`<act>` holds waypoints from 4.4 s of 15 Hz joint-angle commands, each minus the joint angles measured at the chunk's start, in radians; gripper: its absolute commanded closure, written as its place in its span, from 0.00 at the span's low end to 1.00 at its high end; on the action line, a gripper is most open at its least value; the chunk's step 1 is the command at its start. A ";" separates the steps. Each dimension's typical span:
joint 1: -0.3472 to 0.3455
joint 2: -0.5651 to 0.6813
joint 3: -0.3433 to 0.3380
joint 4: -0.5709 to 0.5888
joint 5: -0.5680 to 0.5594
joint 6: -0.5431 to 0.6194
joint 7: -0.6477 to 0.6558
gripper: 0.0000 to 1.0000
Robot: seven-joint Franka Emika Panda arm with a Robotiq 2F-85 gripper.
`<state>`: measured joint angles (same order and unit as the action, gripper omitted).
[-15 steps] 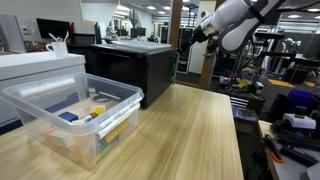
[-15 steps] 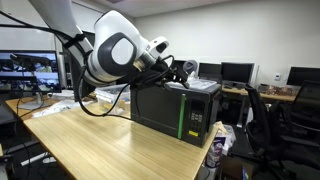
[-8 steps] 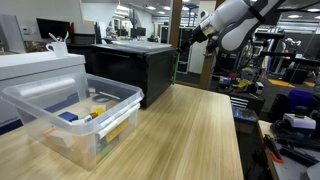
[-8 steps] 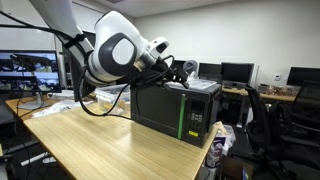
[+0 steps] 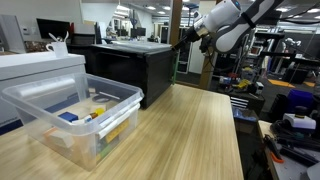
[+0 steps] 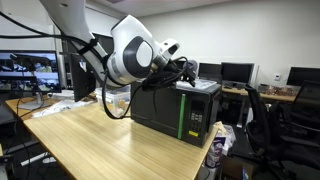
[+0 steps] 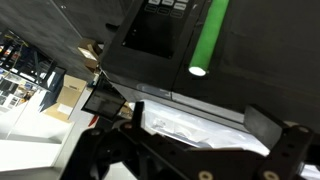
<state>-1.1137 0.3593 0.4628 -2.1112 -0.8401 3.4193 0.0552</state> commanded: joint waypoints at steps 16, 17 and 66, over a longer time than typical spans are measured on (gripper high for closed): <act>-0.071 0.003 0.024 -0.075 -0.032 -0.006 0.000 0.00; -0.070 0.003 0.024 -0.073 -0.032 -0.006 0.000 0.00; -0.794 0.632 0.717 -0.037 -0.476 0.033 -0.250 0.00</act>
<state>-1.7541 0.8021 1.0385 -2.0765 -1.1853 3.4528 -0.1102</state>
